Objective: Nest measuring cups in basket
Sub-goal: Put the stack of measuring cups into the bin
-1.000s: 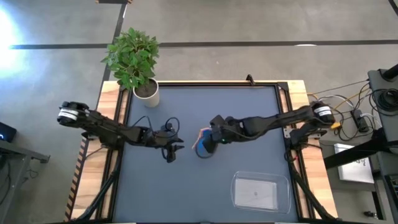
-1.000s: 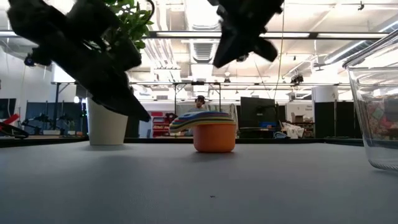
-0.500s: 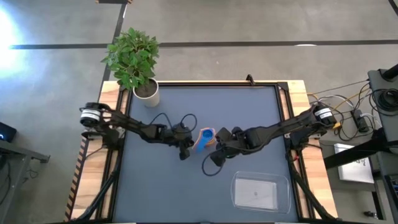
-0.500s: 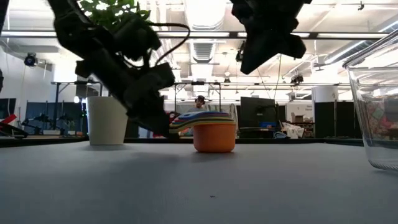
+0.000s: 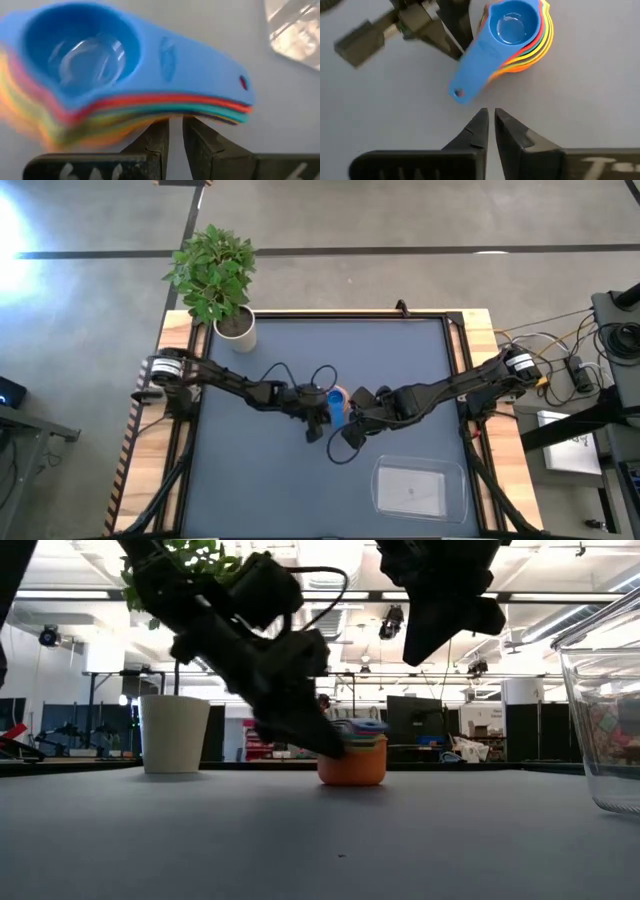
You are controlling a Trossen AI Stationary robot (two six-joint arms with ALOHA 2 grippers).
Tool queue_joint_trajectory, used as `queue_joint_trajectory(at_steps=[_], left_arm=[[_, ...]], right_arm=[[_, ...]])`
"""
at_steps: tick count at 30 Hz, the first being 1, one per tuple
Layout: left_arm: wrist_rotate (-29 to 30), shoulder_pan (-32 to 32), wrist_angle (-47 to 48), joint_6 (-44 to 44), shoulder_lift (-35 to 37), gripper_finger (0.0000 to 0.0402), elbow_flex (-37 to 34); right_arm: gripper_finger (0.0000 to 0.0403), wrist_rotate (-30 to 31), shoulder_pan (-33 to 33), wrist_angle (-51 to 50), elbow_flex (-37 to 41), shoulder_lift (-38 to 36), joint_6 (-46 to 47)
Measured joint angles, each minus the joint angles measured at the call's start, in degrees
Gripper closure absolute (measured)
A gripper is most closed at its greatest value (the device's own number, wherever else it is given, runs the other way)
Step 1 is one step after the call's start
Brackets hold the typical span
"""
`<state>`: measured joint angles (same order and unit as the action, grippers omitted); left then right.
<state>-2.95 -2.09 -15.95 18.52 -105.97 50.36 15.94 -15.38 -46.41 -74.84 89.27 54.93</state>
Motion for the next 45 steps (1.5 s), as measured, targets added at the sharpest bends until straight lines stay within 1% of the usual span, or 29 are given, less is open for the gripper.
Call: queue_joint_trajectory(at_steps=[2,5,8,12,17,19,22,24,27,29,32,37,41,45], left_arm=[[-1.08,-0.17,-0.29,0.0,-2.08,0.0365,2.43],[-1.41,-0.44,-0.03,0.0,-4.77,0.0365,5.78],[-2.88,-0.53,0.21,-0.07,-6.3,0.0365,8.04],[-3.67,-0.5,0.07,-0.59,-5.87,0.0365,7.84],[-3.69,-1.0,-0.28,-1.16,-1.23,0.0365,3.38],[-3.72,-1.34,-1.01,-1.2,1.81,0.0365,-0.14],[-3.68,-1.66,-6.0,-0.35,8.13,0.0365,-7.81],[-3.56,-1.77,-11.92,0.84,12.87,0.0365,-13.24],[-2.13,-2.34,-19.46,2.04,19.11,0.0365,-20.95],[-1.27,-2.99,-22.36,2.17,22.9,0.0365,-25.26],[0.28,-4.01,-24.9,2.37,27.39,0.0365,-29.32],[2.21,-5.02,-24.65,2.56,31.94,0.0365,-32.49],[2.44,-5.03,-24.61,2.26,32.82,0.0365,-33.08],[2.44,-5.03,-24.62,1.82,32.25,0.0365,-32.82]], right_arm=[[0.0367,-0.43,0.02,-0.09,0.01,0.0,0.03],[0.0324,-0.13,0.02,-0.45,0.01,0.0,-0.47],[0.0265,0.57,0.04,-0.57,0.0,0.0,0.34],[0.0186,1.16,0.32,-1.15,-0.01,0.0,2.07],[0.0104,0.7,0.55,-1.29,0.01,0.43,2.79],[0.0077,0.48,0.7,-0.87,0.03,1.06,2.39],[0.0046,0.12,0.92,-1.13,0.03,2.48,1.25],[0.0036,-0.42,1.34,-0.84,0.03,3.74,0.5],[0.0033,-2.45,2.65,-0.39,0.05,5.92,-1.04],[0.0033,-2.94,3.57,0.32,0.08,7.25,-1.89],[0.0033,-4.28,5.22,1.14,0.08,8.59,-3.63],[0.0033,-6.6,7.61,4.52,0.08,10.35,-6.11],[0.0032,-7.41,9.05,5.85,-0.05,10.98,-7.61],[0.0039,-7.4,9.79,4.94,0.15,11.34,-8.01]])
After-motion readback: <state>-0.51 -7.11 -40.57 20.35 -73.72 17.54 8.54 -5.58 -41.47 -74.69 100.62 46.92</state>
